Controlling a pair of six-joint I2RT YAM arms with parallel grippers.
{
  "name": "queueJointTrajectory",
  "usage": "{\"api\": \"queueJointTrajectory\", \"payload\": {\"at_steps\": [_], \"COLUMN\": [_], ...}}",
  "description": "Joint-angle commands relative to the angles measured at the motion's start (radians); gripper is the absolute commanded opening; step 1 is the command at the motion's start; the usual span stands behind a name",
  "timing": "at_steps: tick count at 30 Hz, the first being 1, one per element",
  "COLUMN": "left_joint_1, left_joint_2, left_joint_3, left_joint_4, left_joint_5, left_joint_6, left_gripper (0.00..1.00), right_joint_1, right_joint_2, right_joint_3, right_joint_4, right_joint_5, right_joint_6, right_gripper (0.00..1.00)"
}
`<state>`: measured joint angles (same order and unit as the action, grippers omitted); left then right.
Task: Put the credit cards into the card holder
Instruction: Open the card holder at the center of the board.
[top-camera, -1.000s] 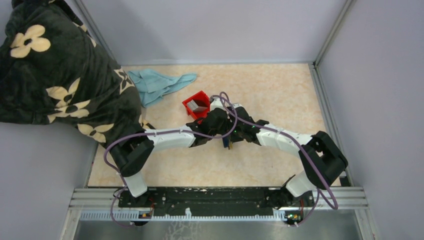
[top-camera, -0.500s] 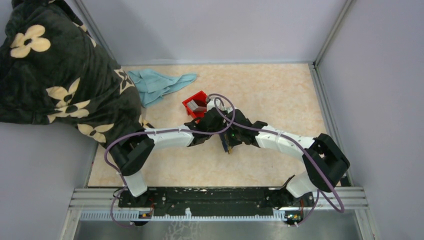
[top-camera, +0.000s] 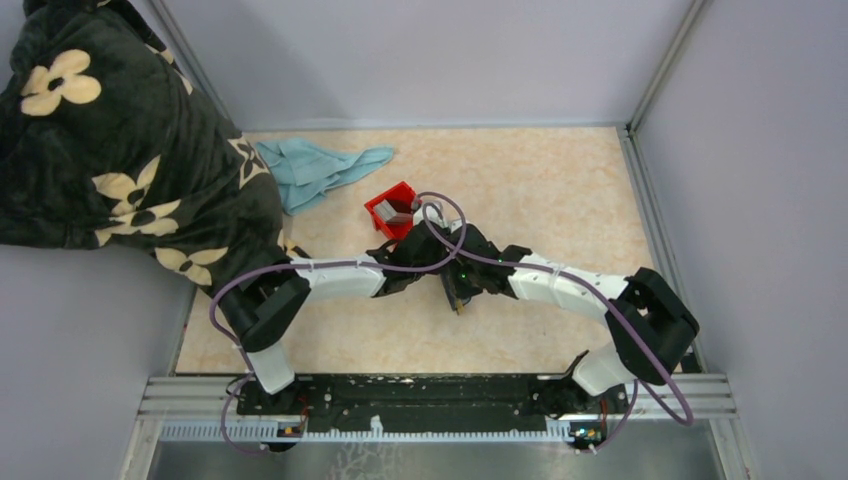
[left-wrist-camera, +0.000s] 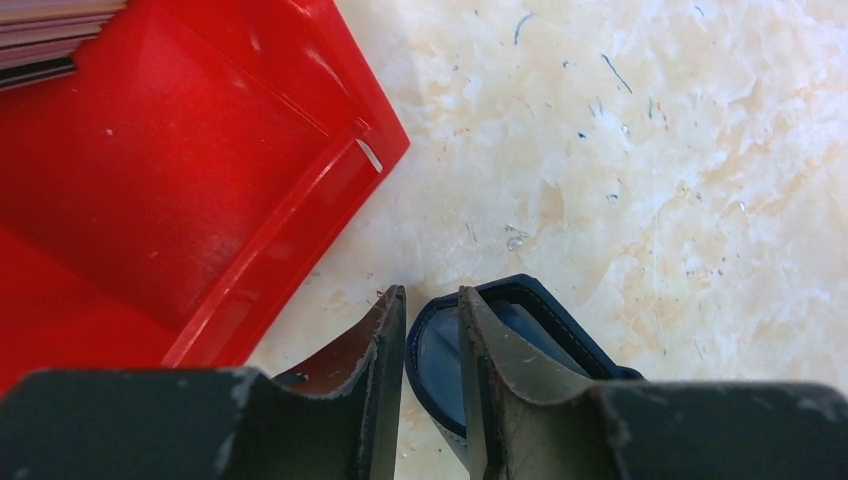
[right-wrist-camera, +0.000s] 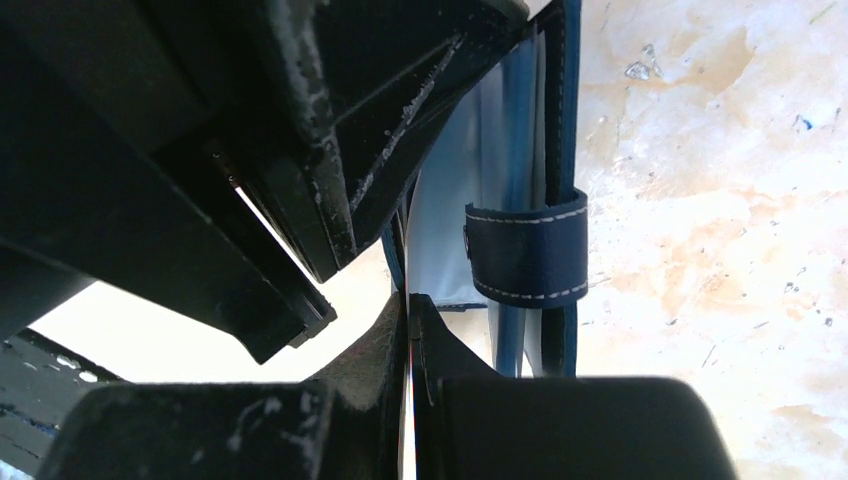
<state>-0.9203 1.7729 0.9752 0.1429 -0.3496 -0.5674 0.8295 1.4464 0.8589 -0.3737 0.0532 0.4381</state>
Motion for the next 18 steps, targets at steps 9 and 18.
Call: {"api": "queueJointTrajectory", "payload": {"at_steps": [9,18], "left_joint_1": [-0.009,-0.009], "left_joint_2": [-0.038,-0.128], "left_joint_3": [-0.089,-0.130], "left_joint_4": [-0.024,-0.079], "left_joint_5": [0.181,0.189], "left_joint_6": [-0.023,-0.022], "left_gripper": [0.31,0.30], "right_joint_1": [0.038,0.038], "right_joint_2": [-0.011,0.006], "right_joint_3": [0.035,0.028], "right_joint_4": [0.015,0.017], "right_joint_5": [0.046,0.050], "right_joint_6": [0.004,0.018], "right_gripper": [0.00,0.00]}}
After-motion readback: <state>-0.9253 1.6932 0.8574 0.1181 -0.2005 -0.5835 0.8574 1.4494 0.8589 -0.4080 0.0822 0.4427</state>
